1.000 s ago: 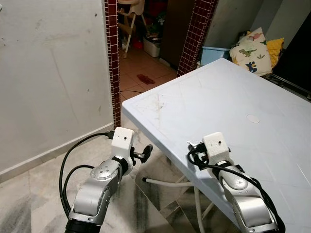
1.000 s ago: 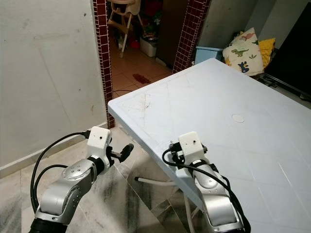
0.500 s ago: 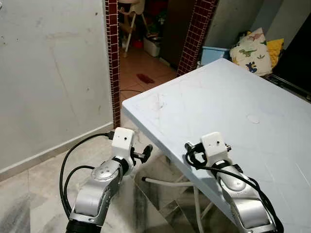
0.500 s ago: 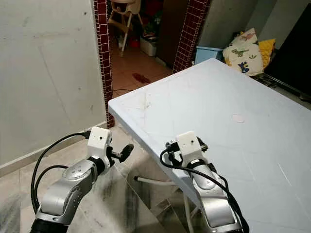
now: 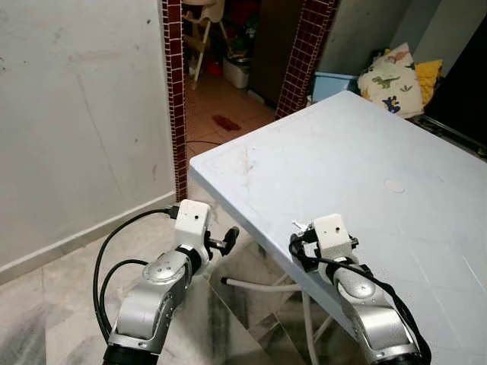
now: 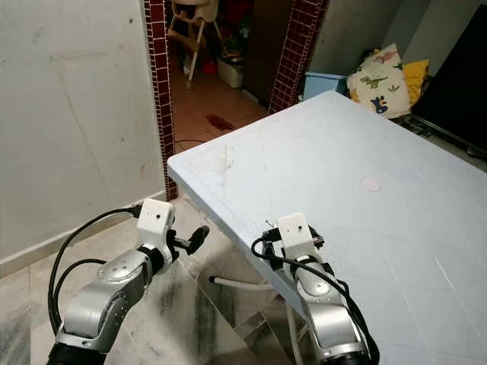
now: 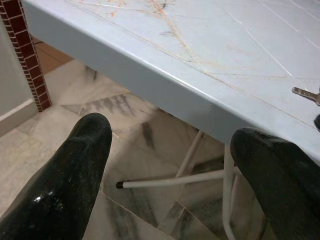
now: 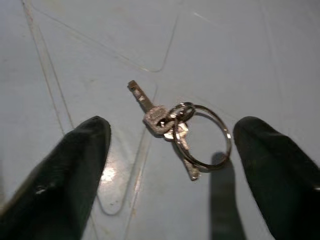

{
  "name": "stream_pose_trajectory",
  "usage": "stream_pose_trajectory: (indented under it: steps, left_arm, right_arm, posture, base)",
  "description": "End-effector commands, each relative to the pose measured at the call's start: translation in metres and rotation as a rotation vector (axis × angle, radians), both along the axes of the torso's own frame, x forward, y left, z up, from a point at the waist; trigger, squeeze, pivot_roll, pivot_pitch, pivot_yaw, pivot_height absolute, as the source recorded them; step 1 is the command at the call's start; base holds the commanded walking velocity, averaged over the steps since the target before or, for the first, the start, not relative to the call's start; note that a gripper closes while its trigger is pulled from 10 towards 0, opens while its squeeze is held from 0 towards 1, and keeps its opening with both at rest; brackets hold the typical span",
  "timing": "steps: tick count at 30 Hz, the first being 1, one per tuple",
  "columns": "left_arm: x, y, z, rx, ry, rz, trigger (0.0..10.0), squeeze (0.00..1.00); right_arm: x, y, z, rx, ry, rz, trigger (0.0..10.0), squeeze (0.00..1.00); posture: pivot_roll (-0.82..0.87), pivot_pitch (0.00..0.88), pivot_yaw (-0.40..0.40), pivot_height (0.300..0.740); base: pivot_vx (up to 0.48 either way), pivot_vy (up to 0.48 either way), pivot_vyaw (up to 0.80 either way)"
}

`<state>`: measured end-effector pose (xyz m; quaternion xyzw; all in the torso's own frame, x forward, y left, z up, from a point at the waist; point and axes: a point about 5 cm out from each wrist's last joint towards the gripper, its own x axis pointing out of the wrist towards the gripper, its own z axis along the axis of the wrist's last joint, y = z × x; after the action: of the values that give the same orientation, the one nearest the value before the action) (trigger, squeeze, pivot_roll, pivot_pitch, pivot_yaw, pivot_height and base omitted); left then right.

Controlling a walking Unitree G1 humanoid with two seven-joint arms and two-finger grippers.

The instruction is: Hang keys on a hook

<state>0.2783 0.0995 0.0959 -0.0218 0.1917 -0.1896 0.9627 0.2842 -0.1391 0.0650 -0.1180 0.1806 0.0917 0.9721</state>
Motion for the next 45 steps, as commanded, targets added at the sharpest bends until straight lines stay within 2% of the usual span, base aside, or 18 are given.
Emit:
stream_pose_trajectory:
  steps: [1,8,22,35,45]
  left_arm:
    - [0.000,-0.002,0.001,0.002,-0.002,-0.014,10.0,0.00]
    - [-0.001,-0.001,0.001,0.003,0.000,-0.012,10.0,0.00]
    - [-0.001,-0.003,0.000,0.002,0.000,-0.015,10.0,0.00]
    - [-0.002,-0.004,0.000,0.001,0.001,-0.017,10.0,0.00]
    - [-0.002,-0.003,0.000,0.003,0.002,-0.014,10.0,0.00]
  right_arm:
    - [0.000,-0.001,-0.007,0.007,0.042,-0.008,0.0,0.00]
    - [0.003,0.004,-0.011,0.027,0.061,0.012,0.0,0.00]
    - [0.003,0.002,-0.013,0.036,0.068,0.013,0.0,0.00]
    - [0.015,0.002,-0.008,0.091,0.039,-0.019,0.0,0.00]
    - [0.014,0.003,-0.008,0.102,0.025,-0.021,0.0,0.00]
  posture:
    - [0.10,0.000,-0.120,0.740]
    - [0.10,0.000,-0.120,0.740]
    - [0.11,0.000,-0.123,0.740]
    - [0.11,0.000,-0.127,0.740]
    - [0.11,0.000,-0.129,0.740]
  base:
    - [0.000,0.000,0.00]
    - [0.000,0.000,0.00]
    - [0.000,0.000,0.00]
    - [0.000,0.000,0.00]
    - [0.000,0.000,0.00]
